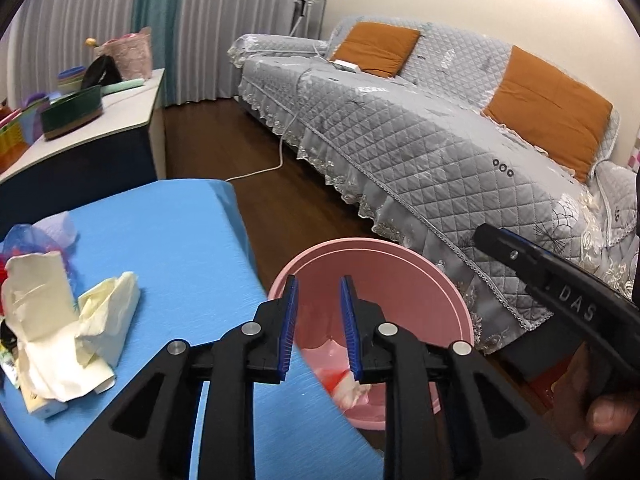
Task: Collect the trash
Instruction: 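Open both tools over the pink basin to drop the trash, then move both open tools back over the trash pile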
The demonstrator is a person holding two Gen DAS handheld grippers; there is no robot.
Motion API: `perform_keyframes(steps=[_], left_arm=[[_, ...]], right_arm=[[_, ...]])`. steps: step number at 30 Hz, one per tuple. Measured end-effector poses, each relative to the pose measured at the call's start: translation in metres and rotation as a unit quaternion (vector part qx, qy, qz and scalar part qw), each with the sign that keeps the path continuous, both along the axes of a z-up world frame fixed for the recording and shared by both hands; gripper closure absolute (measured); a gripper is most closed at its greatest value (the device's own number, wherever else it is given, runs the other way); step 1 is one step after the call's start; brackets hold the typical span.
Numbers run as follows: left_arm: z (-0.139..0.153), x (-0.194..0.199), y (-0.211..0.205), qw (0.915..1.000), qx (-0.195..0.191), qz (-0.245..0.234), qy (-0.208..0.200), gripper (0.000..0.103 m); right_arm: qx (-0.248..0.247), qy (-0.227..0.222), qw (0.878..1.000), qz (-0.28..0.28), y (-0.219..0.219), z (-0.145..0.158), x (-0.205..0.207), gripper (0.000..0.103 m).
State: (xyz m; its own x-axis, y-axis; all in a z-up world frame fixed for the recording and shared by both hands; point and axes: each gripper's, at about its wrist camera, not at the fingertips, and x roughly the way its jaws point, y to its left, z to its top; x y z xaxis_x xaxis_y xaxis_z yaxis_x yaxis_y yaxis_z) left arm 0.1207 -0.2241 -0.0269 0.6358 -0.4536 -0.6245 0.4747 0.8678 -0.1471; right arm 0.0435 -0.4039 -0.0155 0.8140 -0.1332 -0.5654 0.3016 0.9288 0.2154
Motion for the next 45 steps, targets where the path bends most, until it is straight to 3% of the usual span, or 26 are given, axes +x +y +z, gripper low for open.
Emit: perform_keyframes(steps=[11, 30, 35, 45], left_arm=[[0.025, -0.015, 0.041, 0.9994, -0.004, 0.028, -0.022, 0.081], [0.058, -0.040, 0.148, 0.9925, -0.002, 0.109, -0.054, 0.081], [0.053, -0.046, 0.193, 0.9853, -0.004, 0.158, -0.064, 0.081], [0.017, -0.045, 0.267, 0.9653, -0.012, 0.258, -0.040, 0.081]], right_arm=[[-0.012, -0.014, 1.000, 0.015, 0.022, 0.013, -0.001, 0.076], [-0.008, -0.054, 0.994, 0.093, 0.110, 0.038, 0.005, 0.076], [0.004, -0.052, 0.992, 0.116, 0.138, 0.036, 0.015, 0.079], [0.000, -0.025, 0.986, 0.165, 0.199, 0.014, 0.045, 0.080]])
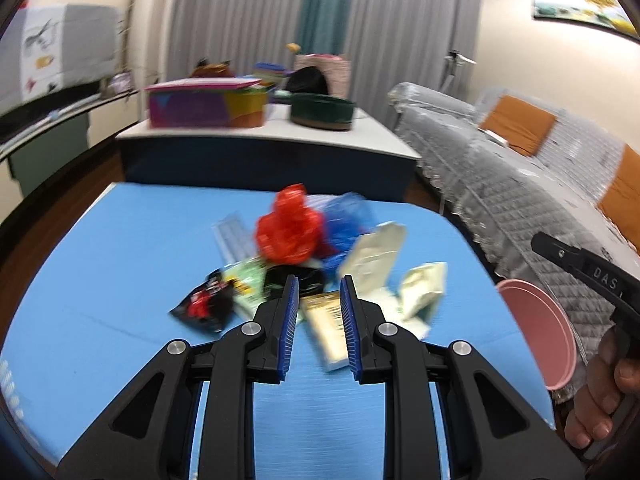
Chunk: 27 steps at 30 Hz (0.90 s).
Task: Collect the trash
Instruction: 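Move both open tools back over the trash pile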
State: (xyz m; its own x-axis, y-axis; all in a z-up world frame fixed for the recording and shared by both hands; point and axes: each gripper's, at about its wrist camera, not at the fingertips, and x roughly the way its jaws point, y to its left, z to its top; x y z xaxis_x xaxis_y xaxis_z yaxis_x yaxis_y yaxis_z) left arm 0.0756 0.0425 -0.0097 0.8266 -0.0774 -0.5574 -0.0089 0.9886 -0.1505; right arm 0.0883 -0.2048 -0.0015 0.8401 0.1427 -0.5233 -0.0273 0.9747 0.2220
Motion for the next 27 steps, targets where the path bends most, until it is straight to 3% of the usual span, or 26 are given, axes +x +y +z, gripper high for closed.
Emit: perform_keyframes(steps=[17, 21, 23, 27], left_arm=[[-0.048, 0.018, 0.059, 0.9925, -0.037, 0.101, 0.058, 0.081], [-0.056, 0.024, 0.062, 0.9910, -0.041, 0.108, 0.067, 0.065], [-0.060, 0.027, 0.063, 0.9901, -0.044, 0.113, 0.071, 0.063], [-0.069, 0.033, 0.069, 0.9861, -0.057, 0.130, 0.087, 0.058]], right_arm=[[-0.012, 0.076, 0.997, 0.006, 0.040, -0.046, 0.045, 0.077], [-0.007, 0.098, 0.995, 0.002, 0.041, -0.059, 0.055, 0.073], [-0.004, 0.110, 0.994, 0.003, 0.041, -0.065, 0.060, 0.066], [-0.008, 0.123, 0.992, 0.009, 0.044, -0.073, 0.064, 0.064]])
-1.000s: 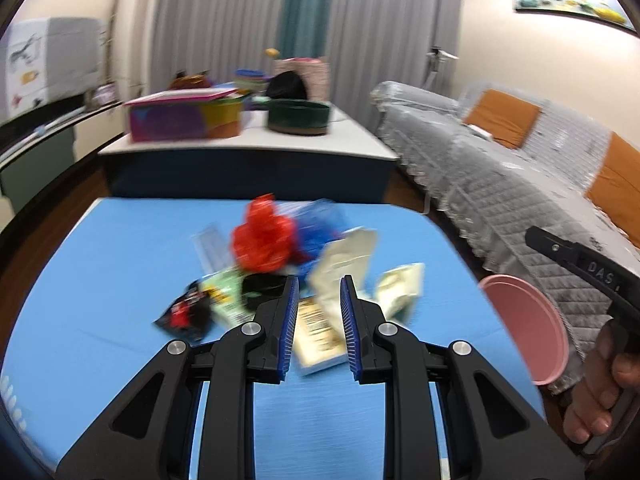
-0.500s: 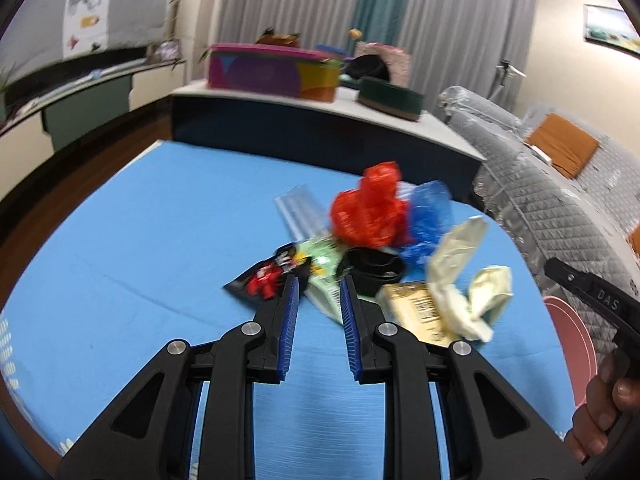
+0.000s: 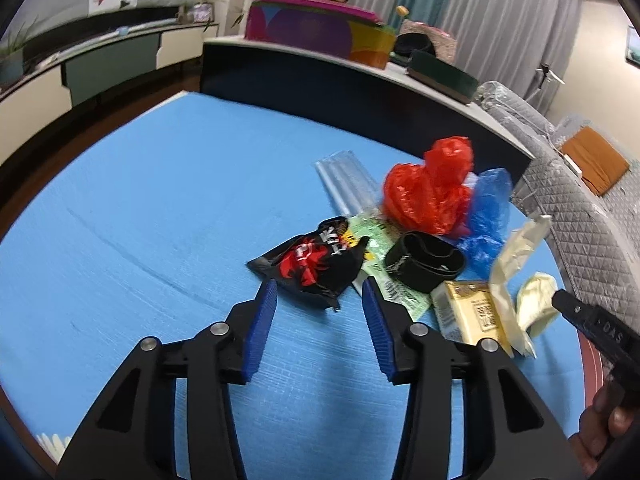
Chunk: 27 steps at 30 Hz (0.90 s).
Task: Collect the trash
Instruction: 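Move both open tools back over the trash pile, then grasp black-red snack wrapper with left tool while right tool grasps cream tissue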
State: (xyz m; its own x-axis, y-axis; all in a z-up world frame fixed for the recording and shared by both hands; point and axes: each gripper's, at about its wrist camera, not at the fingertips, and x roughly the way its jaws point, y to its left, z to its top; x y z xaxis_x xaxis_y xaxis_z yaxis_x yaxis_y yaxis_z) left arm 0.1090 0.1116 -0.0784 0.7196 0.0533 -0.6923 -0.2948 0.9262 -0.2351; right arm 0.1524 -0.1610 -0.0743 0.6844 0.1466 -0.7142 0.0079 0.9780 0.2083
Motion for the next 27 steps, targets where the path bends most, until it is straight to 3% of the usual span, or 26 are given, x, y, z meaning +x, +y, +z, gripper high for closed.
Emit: perform_keyframes(steps=[11, 15, 22, 26, 27], left_arm=[[-0.011, 0.014, 0.002, 0.9991, -0.008, 0.015, 0.039, 0.060], [-0.011, 0.014, 0.002, 0.9989, -0.008, 0.021, 0.040, 0.073], [-0.009, 0.013, 0.001, 0.9990, 0.003, 0.021, 0.041, 0.095], [-0.005, 0.012, 0.000, 0.9991, 0.012, 0.022, 0.034, 0.095], [-0.003, 0.012, -0.001, 0.9992, 0.014, 0.021, 0.031, 0.095]], right_arm=[[0.003, 0.002, 1.000, 0.012, -0.001, -0.003, 0.003, 0.064], [0.007, 0.003, 1.000, 0.018, -0.001, -0.003, 0.003, 0.068], [0.006, -0.002, 1.000, 0.025, -0.002, 0.000, -0.001, 0.085], [0.006, -0.004, 1.000, 0.026, -0.003, 0.001, -0.003, 0.090], [0.005, -0.005, 1.000, 0.026, -0.003, 0.002, -0.004, 0.097]])
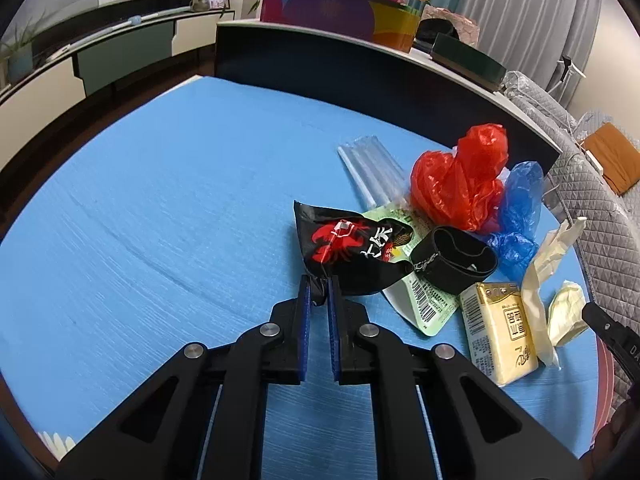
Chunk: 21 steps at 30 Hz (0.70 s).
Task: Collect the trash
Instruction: 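Grasp black-red snack wrapper with left tool while right tool grasps cream tissue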
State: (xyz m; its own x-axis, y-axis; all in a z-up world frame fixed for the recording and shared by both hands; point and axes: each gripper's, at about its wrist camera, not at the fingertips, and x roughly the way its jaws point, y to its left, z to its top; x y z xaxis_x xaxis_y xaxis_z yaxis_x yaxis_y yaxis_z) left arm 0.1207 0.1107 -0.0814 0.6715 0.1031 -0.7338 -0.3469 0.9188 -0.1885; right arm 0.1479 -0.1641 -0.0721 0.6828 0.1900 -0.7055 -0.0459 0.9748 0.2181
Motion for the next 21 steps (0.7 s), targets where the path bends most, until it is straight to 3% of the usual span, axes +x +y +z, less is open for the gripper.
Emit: perform_keyframes(steps=[2, 21], left_arm=[[0.004, -0.001, -0.002, 1.0000, 0.003, -0.005, -0.007, 0.095], [0.028, -0.011, -0.018, 0.9978, 0.034, -0.026, -0.050, 0.095]], right_arm=[[-0.003, -0.003, 1.000, 0.001, 0.000, 0.002, -0.001, 0.100], [-0.016, -0.047, 0.999, 0.001, -0.007, 0.026, -0.024, 0.101]])
